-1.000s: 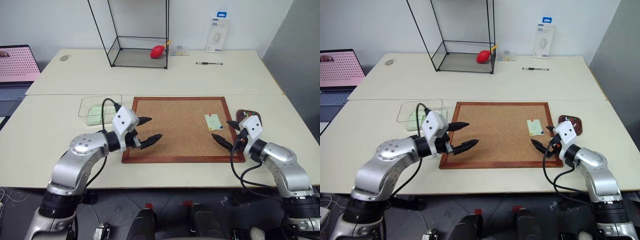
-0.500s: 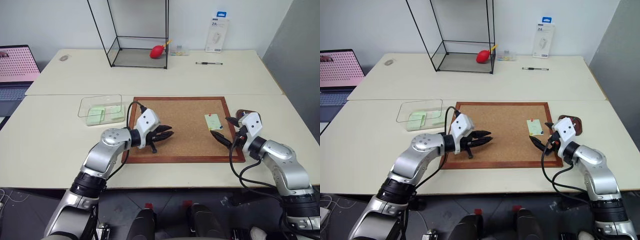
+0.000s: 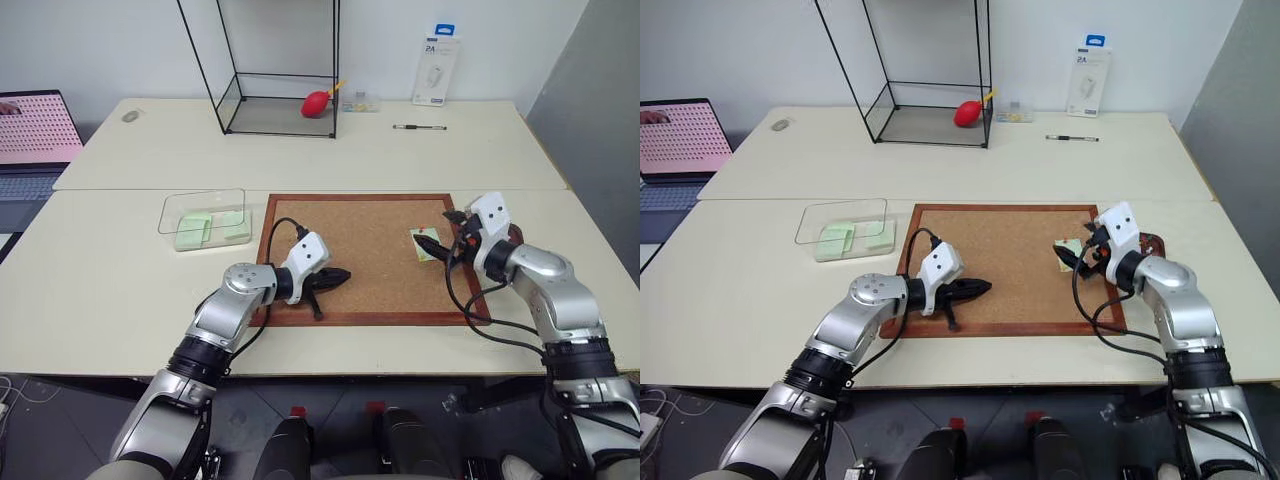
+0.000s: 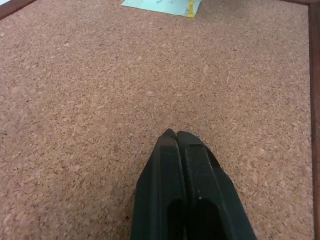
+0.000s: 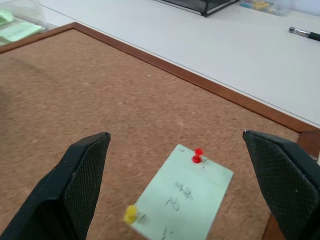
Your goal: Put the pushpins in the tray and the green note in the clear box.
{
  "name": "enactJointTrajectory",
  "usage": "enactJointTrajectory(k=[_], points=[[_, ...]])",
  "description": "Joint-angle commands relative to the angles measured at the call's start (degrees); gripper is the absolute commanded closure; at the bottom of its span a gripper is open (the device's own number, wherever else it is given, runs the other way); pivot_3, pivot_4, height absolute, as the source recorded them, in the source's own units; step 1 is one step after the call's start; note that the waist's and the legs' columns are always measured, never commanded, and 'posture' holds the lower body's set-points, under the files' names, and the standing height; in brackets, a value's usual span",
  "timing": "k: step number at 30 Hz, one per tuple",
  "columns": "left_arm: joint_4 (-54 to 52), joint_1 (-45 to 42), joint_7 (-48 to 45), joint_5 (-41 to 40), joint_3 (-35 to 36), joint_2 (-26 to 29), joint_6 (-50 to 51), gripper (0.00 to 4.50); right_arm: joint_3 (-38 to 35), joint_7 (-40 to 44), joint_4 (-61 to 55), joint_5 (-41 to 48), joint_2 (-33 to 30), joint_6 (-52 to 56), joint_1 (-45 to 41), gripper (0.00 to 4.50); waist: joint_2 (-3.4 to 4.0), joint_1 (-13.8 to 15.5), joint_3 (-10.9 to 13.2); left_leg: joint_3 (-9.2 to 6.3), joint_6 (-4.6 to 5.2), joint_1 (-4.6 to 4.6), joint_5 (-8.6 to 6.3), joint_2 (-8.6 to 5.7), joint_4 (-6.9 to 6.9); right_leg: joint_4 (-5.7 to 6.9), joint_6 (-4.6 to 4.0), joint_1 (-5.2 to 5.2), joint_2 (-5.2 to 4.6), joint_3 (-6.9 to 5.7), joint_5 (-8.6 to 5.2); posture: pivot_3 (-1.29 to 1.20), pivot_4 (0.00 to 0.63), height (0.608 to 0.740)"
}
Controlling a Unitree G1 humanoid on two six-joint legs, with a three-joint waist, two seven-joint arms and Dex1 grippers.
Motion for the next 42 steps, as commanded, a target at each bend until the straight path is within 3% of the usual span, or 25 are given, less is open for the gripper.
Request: enactJointTrajectory(k=[1,5,8,24,28,42], points=[[-1.08,1.08,-0.6,1.11,-0.69,-0.02,0.36,4.47,0.72,0.27,7.36,-2.38,0.92,-2.59,-5.28,0.0,0.0,0.01,0.0,0.0,0.0,0.0,0.0,0.0,0.0,0.01,0.0,0.0,0.0,0.0,0.0,0.0,0.15,0.74],[-2.25,1.76,-0.39,1.25,-0.67,0.04,0.95,4.47,1.96,1.15,14.15,-4.75,1.5,-5.54,-8.69,0.0,0.0,0.0,0.0,-0.01,0.0,-0.02,0.0,0.0,-0.01,-0.01,-0.01,0.0,0.01,-0.01,0.0,0.0,0.15,0.74],[-2.85,2.09,-0.19,1.33,-0.6,0.02,1.37,4.5,2.54,1.23,18.31,-6.1,1.91,-7.27,-10.88,0.4,0.0,0.0,0.0,0.0,0.0,-0.04,0.0,-0.01,-0.02,-0.02,-0.01,0.0,-0.01,0.0,0.0,0.0,0.15,0.74],[-2.94,2.74,-0.29,2.1,-0.15,0.37,1.44,4.5,1.64,2.38,26.92,-8.68,3.08,-10.69,-14.44,3.78,0.01,-0.09,0.0,0.0,0.0,-0.01,0.0,0.0,-0.02,0.01,-0.02,0.0,0.0,0.01,0.0,0.0,0.15,0.74],[-2.56,2.67,-0.54,2.36,-0.29,0.6,1.32,4.5,0.81,2.97,25.7,-7.95,3.0,-10.26,-14.79,4.38,0.01,-0.08,0.0,0.0,0.0,-0.01,0.0,-0.01,-0.01,0.01,-0.01,0.0,0.0,0.02,0.01,0.0,0.15,0.74],[-0.78,2.29,-1.27,4.9,-1.85,1.79,2.59,4.5,-2.95,4.11,14.06,-3.05,2.15,-1.99,-11.66,4.44,0.05,-0.36,-0.03,0.0,0.0,0.03,0.0,0.01,-0.01,0.05,-0.01,0.0,0.01,0.01,0.01,0.0,0.15,0.74]])
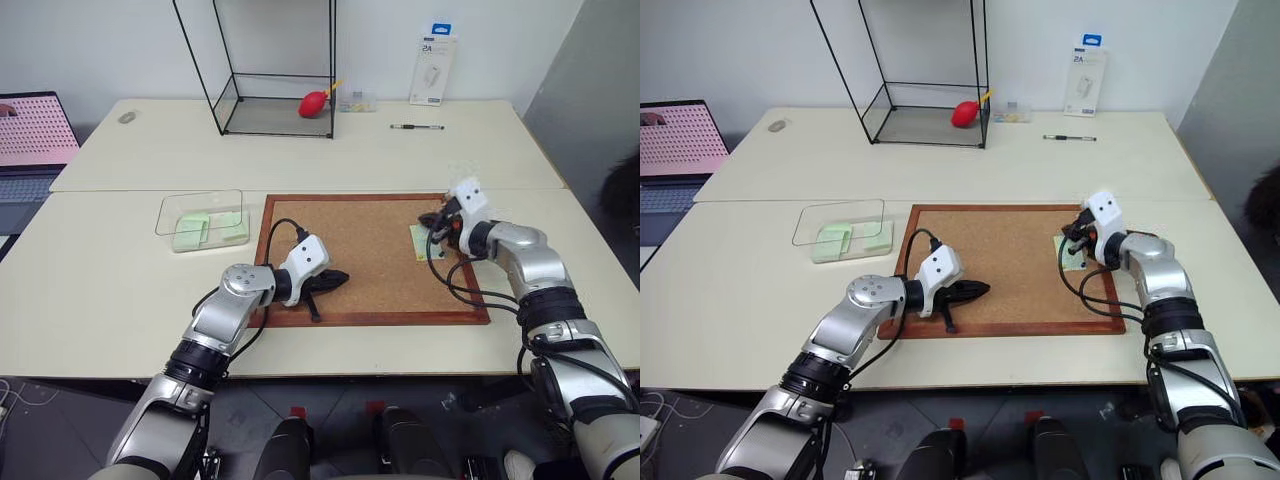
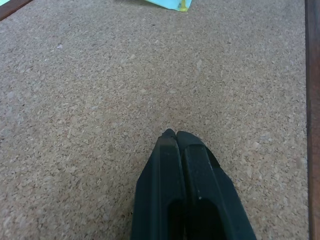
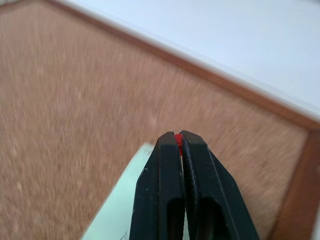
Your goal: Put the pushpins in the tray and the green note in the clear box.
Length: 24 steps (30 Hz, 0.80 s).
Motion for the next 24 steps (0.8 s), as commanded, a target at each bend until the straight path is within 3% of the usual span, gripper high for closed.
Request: enactJointTrajectory(k=[1,8,16,24], points=[[1.81,1.33,-0.49,2.32,-1.85,1.02,1.89,4.5,-2.28,-0.03,-5.5,2.17,-0.79,3.23,0.89,4.44,0.0,-0.05,-0.01,0.0,0.0,0.01,0.0,0.0,0.0,0.0,0.0,0.01,0.0,0.0,0.0,0.0,0.15,0.74],[1.5,1.73,-0.44,2.34,-1.91,0.98,2.08,4.5,-4.55,-1.68,-10.7,2.97,-3.46,7.06,3.02,4.44,0.01,-0.08,-0.02,0.01,0.0,0.01,0.0,0.0,0.0,0.0,0.0,0.01,0.0,0.01,0.0,0.0,0.15,0.74],[1.35,2.16,-0.52,2.32,-1.87,1.08,1.86,4.5,-3.51,-6.07,-12.78,-4.03,-11.48,2.24,10.7,4.44,0.03,-0.12,-0.03,0.03,0.0,0.02,0.0,0.0,-0.01,-0.02,0.0,0.02,0.0,0.02,-0.01,0.0,0.15,0.74],[1.88,1.83,-0.61,2.45,-2.0,1.02,1.38,4.5,-1.0,-7.62,-10.25,-9.58,-14.32,-2.37,12.98,4.44,0.12,-0.65,-0.09,0.09,0.0,0.07,0.0,0.0,0.01,0.01,0.02,0.04,0.0,0.06,0.0,0.0,0.15,0.74]])
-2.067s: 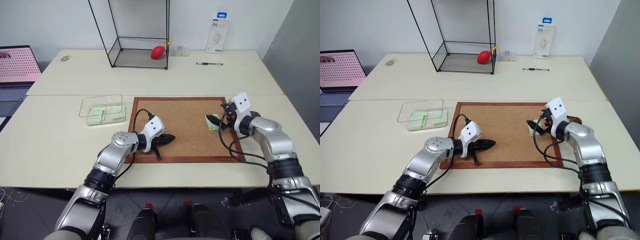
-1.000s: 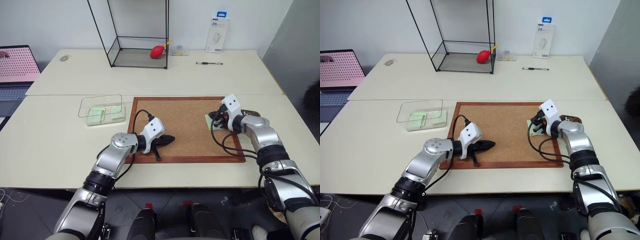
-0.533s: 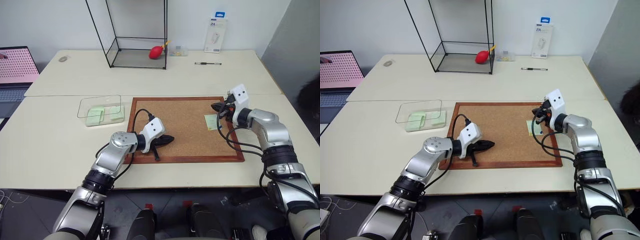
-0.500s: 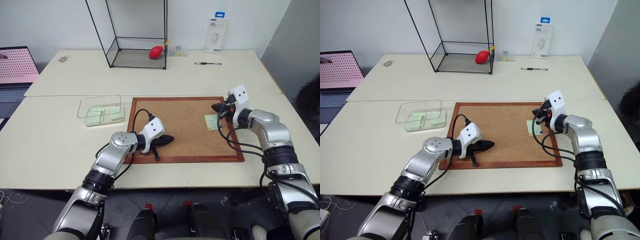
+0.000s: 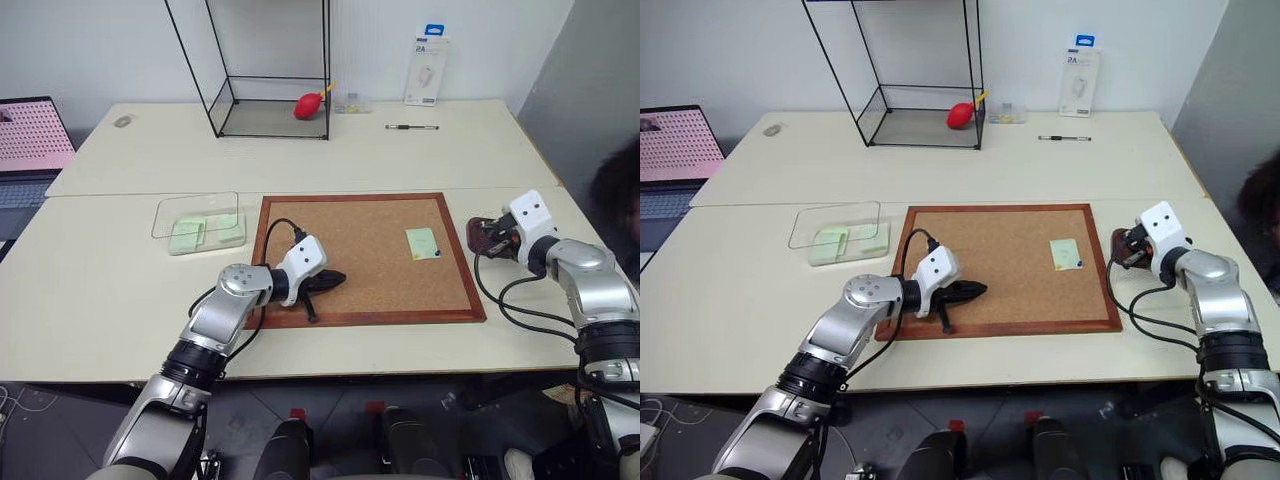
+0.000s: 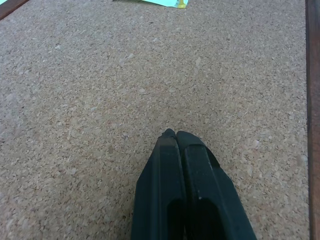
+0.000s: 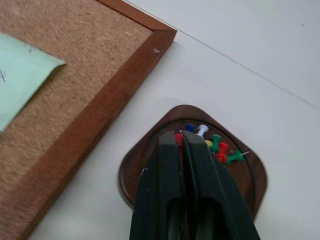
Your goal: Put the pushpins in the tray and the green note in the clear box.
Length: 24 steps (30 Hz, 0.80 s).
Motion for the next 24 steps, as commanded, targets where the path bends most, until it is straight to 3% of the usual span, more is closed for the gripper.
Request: enactJointTrajectory(k=[1,2,15,24], points=[[1.99,1.5,-0.46,2.11,-1.91,0.54,1.4,4.5,0.31,-0.78,0.62,-2.23,-1.52,-2.71,-0.25,4.44,0.0,0.01,0.0,-0.01,0.0,0.0,0.0,0.0,0.0,0.0,0.0,0.01,0.0,-0.01,0.0,0.0,0.15,0.74],[1.92,1.5,-0.4,2.14,-1.93,0.5,1.43,4.5,0.3,-0.68,0.98,-2.39,-1.52,-2.89,-0.38,4.03,0.0,0.02,0.0,-0.02,0.0,-0.01,0.0,0.0,0.0,-0.01,0.0,0.01,0.0,-0.01,0.0,0.0,0.15,0.74],[2.36,1.52,-0.22,2.25,-1.65,0.67,0.99,4.5,0.12,-0.47,3.3,-3.67,-1.4,-3.37,-1.97,1.55,0.0,0.02,0.0,-0.02,0.0,0.0,0.0,0.0,0.0,-0.01,0.0,0.02,0.0,0.0,0.0,0.0,0.15,0.74],[3.09,1.06,-0.23,2.45,-1.66,0.65,0.41,4.5,-1.28,-0.44,3.53,-2.06,-0.93,-2.47,-1.95,1.55,0.0,0.01,0.0,-0.02,0.0,0.0,0.0,-0.01,0.0,-0.01,0.0,0.02,0.0,0.0,0.0,0.0,0.15,0.74]])
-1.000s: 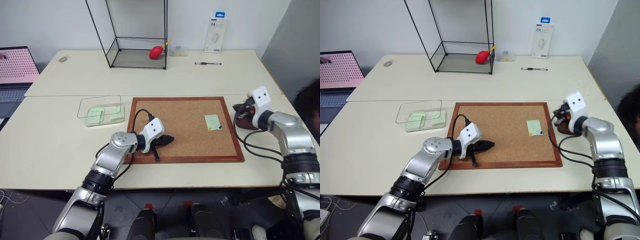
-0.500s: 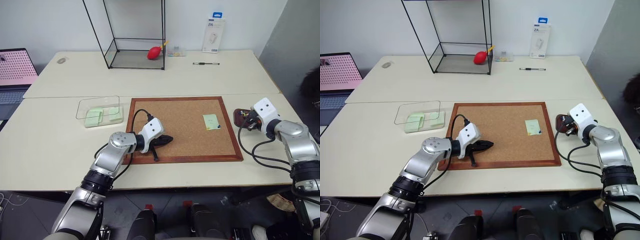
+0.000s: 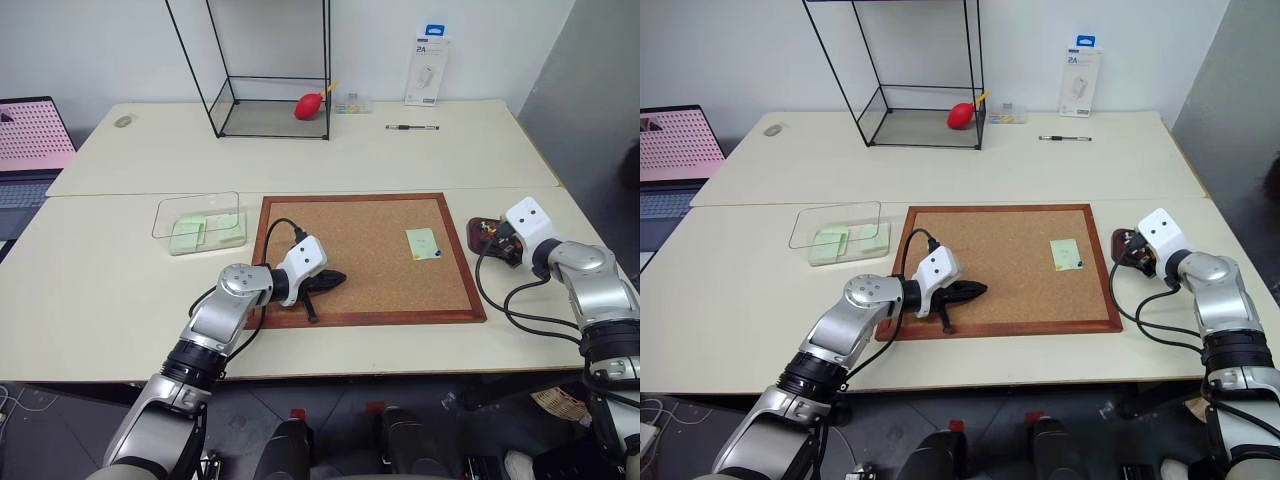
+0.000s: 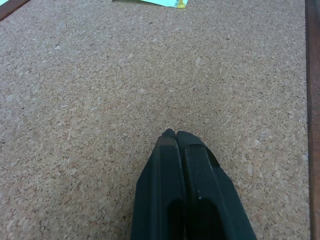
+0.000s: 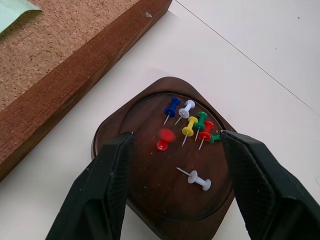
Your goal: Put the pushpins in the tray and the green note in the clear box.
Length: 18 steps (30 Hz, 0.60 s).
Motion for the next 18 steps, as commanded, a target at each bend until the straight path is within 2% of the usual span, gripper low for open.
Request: enactJointTrajectory(k=[1,5,7,11,18], points=[[2.66,1.13,-0.14,2.39,-1.6,0.65,0.92,4.5,-2.71,-0.8,-0.45,1.59,-0.34,-0.14,-1.43,1.55,0.0,0.0,0.0,0.0,0.0,0.0,0.0,0.0,0.0,0.0,0.0,0.0,0.0,0.0,0.0,0.0,0.15,0.74],[2.66,1.21,-0.08,2.44,-1.57,0.7,0.91,4.5,-5.12,-0.4,-2.1,4.51,0.35,0.39,-1.63,1.55,0.0,0.0,0.0,0.0,0.0,0.0,0.0,0.0,0.0,0.0,0.0,0.0,0.0,0.0,0.0,0.0,0.15,0.74],[2.61,1.23,-0.03,2.46,-1.56,0.72,0.92,4.5,-5.96,2.84,-5.17,7.93,0.91,2.14,-0.59,1.55,0.0,0.0,0.0,0.0,0.0,0.01,0.0,0.0,0.0,0.01,0.0,0.01,0.0,0.0,0.0,0.0,0.15,0.74],[2.75,1.11,0.06,2.51,-1.52,0.68,0.86,4.5,-5.2,6.5,-11.94,11.76,2.4,5.98,2.61,1.55,-0.01,0.01,-0.02,-0.02,0.0,0.01,0.0,0.01,0.01,0.01,0.0,0.02,0.01,-0.01,0.0,0.0,0.15,0.74],[2.93,1.0,0.35,2.49,-1.48,0.4,0.8,4.5,-3.05,5.81,-15.75,12.64,6.99,7.78,5.73,1.55,-0.01,0.03,-0.04,-0.05,0.0,0.03,0.0,0.01,0.03,0.02,0.01,0.05,0.01,-0.04,0.0,0.0,0.15,0.74]])
